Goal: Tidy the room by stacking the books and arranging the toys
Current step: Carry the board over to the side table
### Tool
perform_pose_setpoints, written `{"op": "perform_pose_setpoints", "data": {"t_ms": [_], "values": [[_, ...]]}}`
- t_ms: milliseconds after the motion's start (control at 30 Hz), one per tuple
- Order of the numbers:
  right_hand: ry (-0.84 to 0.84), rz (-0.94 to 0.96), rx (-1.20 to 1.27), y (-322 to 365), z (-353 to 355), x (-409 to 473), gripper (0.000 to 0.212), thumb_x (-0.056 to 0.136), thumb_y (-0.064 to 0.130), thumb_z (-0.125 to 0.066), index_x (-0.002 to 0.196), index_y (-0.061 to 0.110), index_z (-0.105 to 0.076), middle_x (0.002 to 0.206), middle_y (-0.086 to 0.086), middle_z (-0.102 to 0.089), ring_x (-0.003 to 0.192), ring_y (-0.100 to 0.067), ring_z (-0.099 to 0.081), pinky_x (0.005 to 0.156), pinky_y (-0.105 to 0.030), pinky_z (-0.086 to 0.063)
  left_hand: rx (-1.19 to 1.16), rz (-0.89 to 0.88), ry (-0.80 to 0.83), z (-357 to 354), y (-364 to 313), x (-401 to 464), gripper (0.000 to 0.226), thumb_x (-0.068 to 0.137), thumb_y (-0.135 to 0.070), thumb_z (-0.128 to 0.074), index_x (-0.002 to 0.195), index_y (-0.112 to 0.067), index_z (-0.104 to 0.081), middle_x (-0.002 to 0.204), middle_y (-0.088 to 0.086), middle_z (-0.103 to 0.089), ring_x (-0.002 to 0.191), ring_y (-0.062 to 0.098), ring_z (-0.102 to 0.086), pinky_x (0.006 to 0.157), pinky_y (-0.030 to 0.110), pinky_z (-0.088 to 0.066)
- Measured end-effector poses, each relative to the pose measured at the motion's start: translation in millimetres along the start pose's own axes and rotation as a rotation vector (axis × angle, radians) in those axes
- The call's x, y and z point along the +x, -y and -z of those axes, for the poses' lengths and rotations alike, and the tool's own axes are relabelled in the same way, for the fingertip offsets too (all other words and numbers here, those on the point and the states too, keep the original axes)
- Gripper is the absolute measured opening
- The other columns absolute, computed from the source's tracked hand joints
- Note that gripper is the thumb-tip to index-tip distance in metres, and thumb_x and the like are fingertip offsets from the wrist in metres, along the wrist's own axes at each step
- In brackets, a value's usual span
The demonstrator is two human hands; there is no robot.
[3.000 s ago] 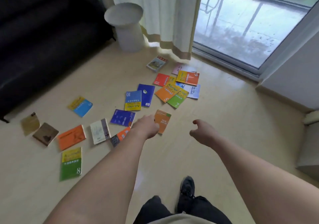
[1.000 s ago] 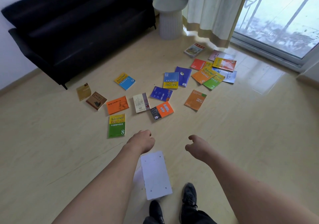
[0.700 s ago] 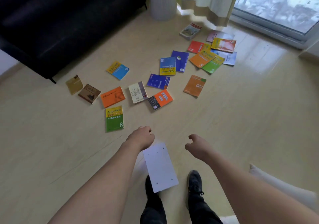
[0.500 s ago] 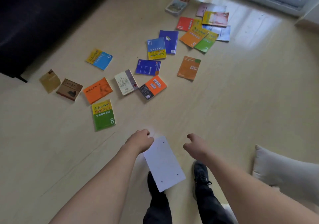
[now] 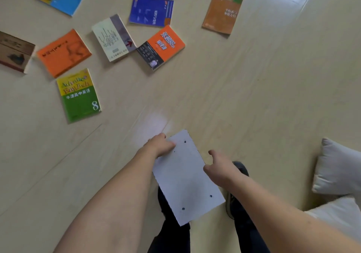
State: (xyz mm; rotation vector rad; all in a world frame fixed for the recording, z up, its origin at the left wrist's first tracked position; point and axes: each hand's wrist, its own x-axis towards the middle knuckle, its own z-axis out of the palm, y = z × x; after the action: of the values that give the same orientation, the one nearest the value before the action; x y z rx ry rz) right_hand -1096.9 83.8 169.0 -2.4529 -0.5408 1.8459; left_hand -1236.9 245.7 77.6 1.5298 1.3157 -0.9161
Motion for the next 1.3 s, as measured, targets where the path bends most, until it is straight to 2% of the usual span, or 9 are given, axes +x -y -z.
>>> {"op": "perform_pose_setpoints", "data": {"t_ms": [133, 300, 400, 533, 700, 900, 1000, 1167, 1300], "values": [[0.006, -0.052, 0.028, -5.4, -1.4, 4.7, 0.065, 0.09, 0.017, -0.04, 0.152, 0.017, -0.022, 0.124, -0.007, -0.056, 0.084, -0.019, -0.063, 0.058, -0.026, -0.044, -0.157, -0.077, 0.013, -13.7, 8.6, 8.5, 0.033, 0.093, -0.049, -0.052, 0.081, -0.018, -0.052, 0.088, -0.001, -0.055, 0.079, 0.019, -0.054, 0.073, 0.031, -0.046], [-0.001, -0.09, 0.084, 14.3, 20.2, -36.8, 0.052, 0.093, 0.016, -0.041, 0.144, 0.012, -0.033, 0.137, -0.011, -0.052, 0.11, -0.026, -0.062, 0.078, -0.032, -0.048, -0.156, -0.17, 0.039, -20.2, -16.3, -50.4, 0.038, 0.095, -0.038, -0.06, 0.065, -0.019, -0.048, 0.066, -0.005, -0.047, 0.061, 0.014, -0.044, 0.058, 0.027, -0.034], [-0.02, -0.097, 0.133, 33.1, 40.8, -75.3, 0.047, 0.095, 0.014, -0.041, 0.141, 0.008, -0.037, 0.137, -0.014, -0.051, 0.118, -0.029, -0.056, 0.094, -0.037, -0.046, -0.106, -0.192, -0.046, -17.1, -45.8, -101.6, 0.037, 0.093, -0.039, -0.061, 0.066, -0.019, -0.047, 0.067, -0.004, -0.05, 0.063, 0.017, -0.047, 0.059, 0.029, -0.035], [-0.074, -0.068, 0.251, 51.6, 94.8, -153.0, 0.059, 0.095, 0.012, -0.04, 0.152, 0.01, -0.023, 0.129, -0.013, -0.052, 0.097, -0.023, -0.055, 0.087, -0.034, -0.046, -0.154, -0.212, -0.224, 16.5, -81.1, -204.0, 0.016, 0.094, -0.033, -0.059, 0.082, -0.023, -0.06, 0.082, -0.004, -0.064, 0.077, 0.018, -0.06, 0.064, 0.029, -0.043], [-0.161, -0.033, 0.44, 60.9, 173.4, -252.6, 0.056, 0.096, 0.012, -0.04, 0.15, 0.006, -0.026, 0.134, -0.015, -0.049, 0.11, -0.027, -0.052, 0.096, -0.04, -0.043, -0.476, -0.215, -0.382, 77.1, -124.4, -337.3, 0.017, 0.094, -0.026, -0.061, 0.087, -0.013, -0.068, 0.085, -0.001, -0.07, 0.079, 0.018, -0.064, 0.068, 0.031, -0.048], [-0.388, -0.018, 0.599, 74.9, 256.5, -323.7, 0.087, 0.078, 0.056, -0.06, 0.146, 0.012, -0.028, 0.146, -0.011, -0.035, 0.133, -0.034, -0.036, 0.108, -0.049, -0.035, -0.805, -0.357, -0.431, 161.9, -173.7, -477.9, 0.013, 0.095, -0.013, -0.065, 0.083, -0.008, -0.069, 0.068, 0.002, -0.066, 0.058, 0.016, -0.053, 0.055, 0.027, -0.038], [-0.437, 0.005, 0.666, 88.7, 301.4, -349.3, 0.101, 0.064, 0.07, -0.065, 0.14, 0.013, -0.032, 0.144, -0.01, -0.036, 0.133, -0.034, -0.035, 0.109, -0.05, -0.033, -0.863, -0.409, -0.422, 186.4, -184.8, -524.7, 0.012, 0.096, -0.012, -0.064, 0.094, -0.002, -0.07, 0.079, 0.01, -0.07, 0.062, 0.018, -0.057, 0.057, 0.027, -0.042], [-0.292, 0.057, 0.938, 117.6, 348.7, -334.6, 0.094, 0.052, 0.046, -0.081, 0.131, 0.01, -0.046, 0.13, -0.015, -0.053, 0.11, -0.038, -0.055, 0.079, -0.044, -0.044, -1.0, -0.29, -0.526, 211.5, -197.9, -530.0, 0.013, 0.096, -0.008, -0.058, 0.087, -0.007, -0.067, 0.087, 0.013, -0.071, 0.072, 0.026, -0.064, 0.067, 0.03, -0.049], [-0.277, 0.007, 0.979, 164.3, 350.3, -337.3, 0.079, 0.064, 0.028, -0.077, 0.131, 0.005, -0.042, 0.132, -0.017, -0.05, 0.114, -0.041, -0.053, 0.086, -0.05, -0.043, -1.14, -0.054, -0.515, 231.4, -195.1, -506.8, 0.011, 0.081, -0.014, -0.061, 0.089, -0.008, -0.063, 0.08, 0.009, -0.068, 0.068, 0.028, -0.062, 0.063, 0.03, -0.048]]}}
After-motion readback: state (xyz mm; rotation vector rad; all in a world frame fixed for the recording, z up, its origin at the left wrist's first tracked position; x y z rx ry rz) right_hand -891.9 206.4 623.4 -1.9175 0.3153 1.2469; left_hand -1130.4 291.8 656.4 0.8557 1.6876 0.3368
